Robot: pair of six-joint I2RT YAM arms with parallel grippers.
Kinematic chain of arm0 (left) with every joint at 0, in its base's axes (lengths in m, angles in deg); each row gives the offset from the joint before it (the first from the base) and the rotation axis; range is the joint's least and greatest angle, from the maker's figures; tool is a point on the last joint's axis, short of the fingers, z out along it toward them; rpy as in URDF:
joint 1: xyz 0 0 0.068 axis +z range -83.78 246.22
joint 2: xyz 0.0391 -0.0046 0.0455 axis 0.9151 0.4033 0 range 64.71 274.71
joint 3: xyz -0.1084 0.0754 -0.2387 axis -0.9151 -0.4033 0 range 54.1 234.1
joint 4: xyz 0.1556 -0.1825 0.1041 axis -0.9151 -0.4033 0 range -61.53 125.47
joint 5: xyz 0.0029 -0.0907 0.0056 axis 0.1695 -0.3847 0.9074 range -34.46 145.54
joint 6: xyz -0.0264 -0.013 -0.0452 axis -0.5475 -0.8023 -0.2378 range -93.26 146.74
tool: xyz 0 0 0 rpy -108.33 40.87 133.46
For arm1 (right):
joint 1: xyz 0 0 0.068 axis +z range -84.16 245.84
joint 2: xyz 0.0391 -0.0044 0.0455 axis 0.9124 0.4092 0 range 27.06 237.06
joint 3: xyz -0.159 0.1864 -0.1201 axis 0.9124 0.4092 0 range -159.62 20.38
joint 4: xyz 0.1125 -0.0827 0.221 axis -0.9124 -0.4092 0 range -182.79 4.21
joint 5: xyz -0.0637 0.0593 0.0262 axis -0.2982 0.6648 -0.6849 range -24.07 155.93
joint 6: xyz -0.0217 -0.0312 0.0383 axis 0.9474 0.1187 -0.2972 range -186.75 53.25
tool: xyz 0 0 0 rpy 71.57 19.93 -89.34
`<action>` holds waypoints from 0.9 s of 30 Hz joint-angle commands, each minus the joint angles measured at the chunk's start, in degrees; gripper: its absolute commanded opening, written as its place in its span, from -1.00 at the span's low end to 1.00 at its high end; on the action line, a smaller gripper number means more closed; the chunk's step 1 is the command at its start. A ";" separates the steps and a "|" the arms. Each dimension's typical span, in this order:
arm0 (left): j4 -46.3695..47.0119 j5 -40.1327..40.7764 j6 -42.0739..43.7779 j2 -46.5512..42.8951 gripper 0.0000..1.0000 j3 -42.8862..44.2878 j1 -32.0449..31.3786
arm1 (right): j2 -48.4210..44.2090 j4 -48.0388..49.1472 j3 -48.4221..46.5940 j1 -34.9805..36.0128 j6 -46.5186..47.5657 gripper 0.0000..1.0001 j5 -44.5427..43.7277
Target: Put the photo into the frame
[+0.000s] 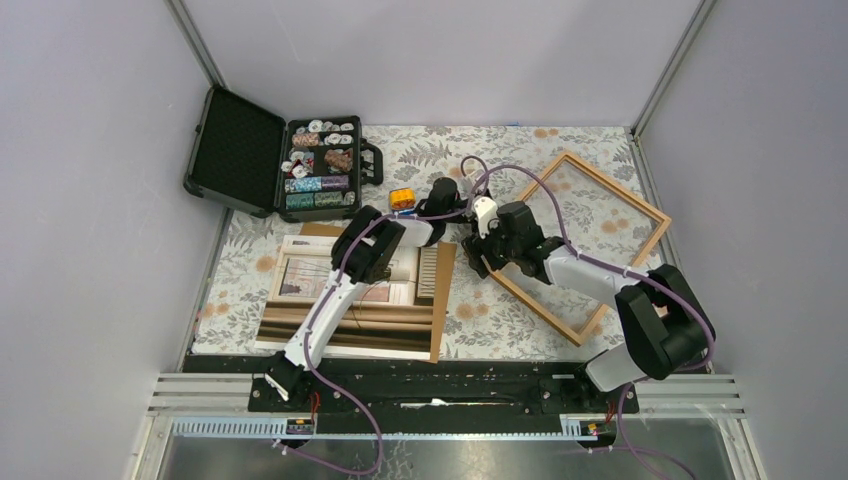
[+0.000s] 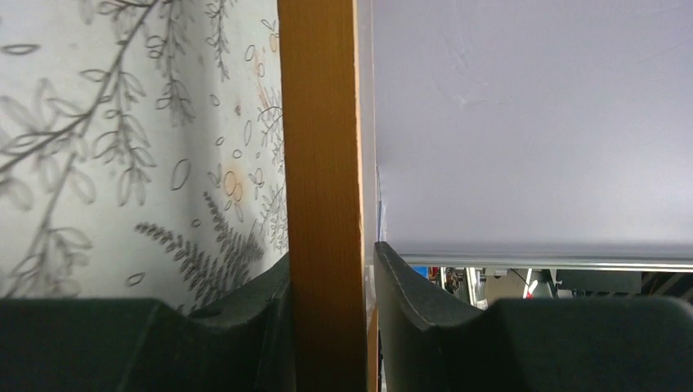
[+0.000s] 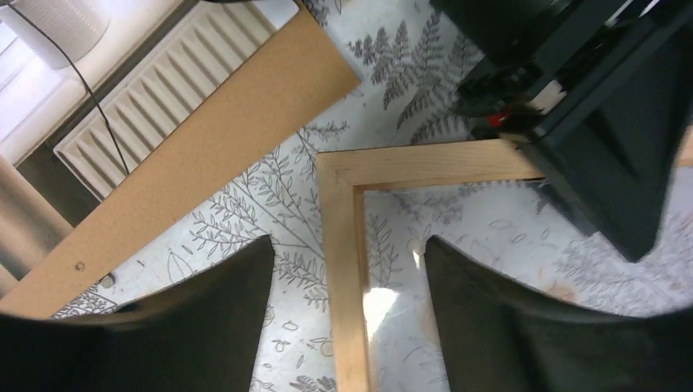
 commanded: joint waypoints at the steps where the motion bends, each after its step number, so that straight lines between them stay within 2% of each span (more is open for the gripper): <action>1: 8.47 -0.97 -0.85 -0.32 -0.25 -1.71 1.11 | -1.19 0.76 -4.47 -0.09 -5.61 0.93 -1.34; 2: 8.76 -0.97 -0.77 -0.66 -0.26 -2.30 1.35 | -1.84 -0.72 -5.27 -0.07 -6.36 0.98 -1.78; 7: 10.90 -1.06 -1.12 -1.91 -0.28 -4.89 2.38 | -6.50 -7.56 -8.83 -0.08 -13.62 0.99 -4.74; 11: 14.06 -1.49 -2.29 -2.74 -0.29 -6.92 3.21 | -9.40 -14.90 -13.30 -1.74 -25.92 0.99 -20.71; 14: 15.25 -1.58 -2.66 -3.28 -0.29 -7.85 3.57 | -9.03 -21.66 -16.01 -10.80 -33.55 0.99 -21.72; 21: 20.48 -2.36 -6.18 -3.01 -0.26 -8.85 4.01 | -8.69 -20.62 -8.42 -39.44 -43.55 0.99 -7.57; 23: 20.79 -2.40 -6.30 -3.25 -0.23 -9.02 4.02 | -7.36 -20.15 -6.62 -43.88 -44.31 0.99 -6.96; 27: 21.90 -2.31 -7.23 -3.48 -0.20 -9.47 4.10 | -7.35 -17.86 -1.76 -49.98 -46.17 0.99 -11.35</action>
